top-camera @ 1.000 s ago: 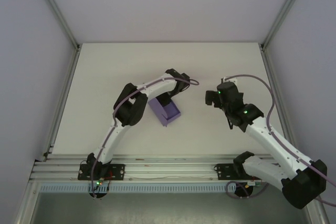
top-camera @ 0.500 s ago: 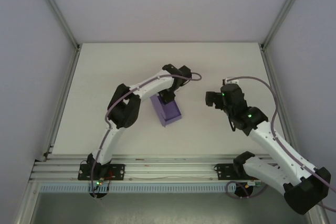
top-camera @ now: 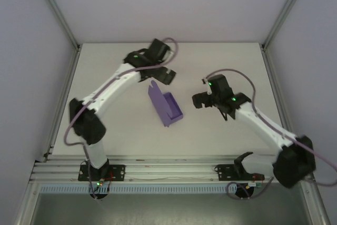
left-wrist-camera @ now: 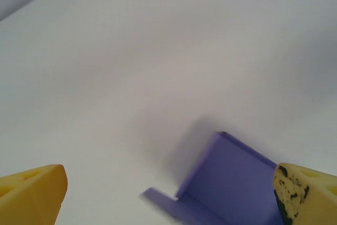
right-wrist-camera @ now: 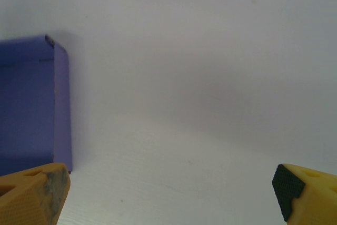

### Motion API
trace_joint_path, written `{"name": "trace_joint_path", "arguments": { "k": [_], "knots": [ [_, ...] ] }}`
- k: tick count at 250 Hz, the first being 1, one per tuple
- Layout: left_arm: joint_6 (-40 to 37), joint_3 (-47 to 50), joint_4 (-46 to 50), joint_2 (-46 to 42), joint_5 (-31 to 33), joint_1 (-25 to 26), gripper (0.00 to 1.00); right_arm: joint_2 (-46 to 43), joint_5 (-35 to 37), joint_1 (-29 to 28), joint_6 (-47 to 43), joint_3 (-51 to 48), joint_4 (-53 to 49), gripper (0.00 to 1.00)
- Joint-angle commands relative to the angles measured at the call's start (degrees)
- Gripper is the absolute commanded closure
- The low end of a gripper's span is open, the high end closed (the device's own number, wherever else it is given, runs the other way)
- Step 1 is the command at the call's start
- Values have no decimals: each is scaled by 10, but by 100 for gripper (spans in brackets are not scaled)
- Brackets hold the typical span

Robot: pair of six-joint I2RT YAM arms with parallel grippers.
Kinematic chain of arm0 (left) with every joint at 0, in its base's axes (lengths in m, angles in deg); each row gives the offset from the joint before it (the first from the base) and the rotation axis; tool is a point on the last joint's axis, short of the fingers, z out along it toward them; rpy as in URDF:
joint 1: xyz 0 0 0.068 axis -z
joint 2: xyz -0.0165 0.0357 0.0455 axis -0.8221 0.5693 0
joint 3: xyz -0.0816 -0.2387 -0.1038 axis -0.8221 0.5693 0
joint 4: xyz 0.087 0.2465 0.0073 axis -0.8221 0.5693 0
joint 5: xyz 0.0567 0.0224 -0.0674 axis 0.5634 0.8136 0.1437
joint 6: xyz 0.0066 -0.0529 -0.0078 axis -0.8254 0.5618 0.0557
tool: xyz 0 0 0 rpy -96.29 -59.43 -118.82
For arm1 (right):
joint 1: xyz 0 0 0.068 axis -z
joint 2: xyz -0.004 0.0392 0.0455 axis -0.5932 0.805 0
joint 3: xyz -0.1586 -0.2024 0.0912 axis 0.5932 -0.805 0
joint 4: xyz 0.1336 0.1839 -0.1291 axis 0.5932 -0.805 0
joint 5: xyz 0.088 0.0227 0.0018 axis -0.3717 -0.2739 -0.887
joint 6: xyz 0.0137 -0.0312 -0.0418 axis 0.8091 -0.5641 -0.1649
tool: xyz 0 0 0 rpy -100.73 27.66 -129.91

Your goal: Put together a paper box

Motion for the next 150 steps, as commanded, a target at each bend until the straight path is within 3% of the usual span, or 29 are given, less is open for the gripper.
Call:
{"name": "trace_joint_path", "arguments": {
  "k": [1,30,75,111,150],
  "knots": [
    [122,108,-98,-95,0,-69,0,104,-106,2,-151,98,20,1],
    [164,250,-140,-186,-9,-123,0,231,-246,-2,-375,215,-80,3],
    [217,444,-194,-303,-29,-166,0,387,-317,-19,-548,382,-201,5],
    [243,519,-198,-353,-23,-184,0,488,-300,-40,-585,498,-285,7],
    [260,538,-203,-362,-30,-190,0,576,-301,-55,-577,594,-326,13]
  ]
}}
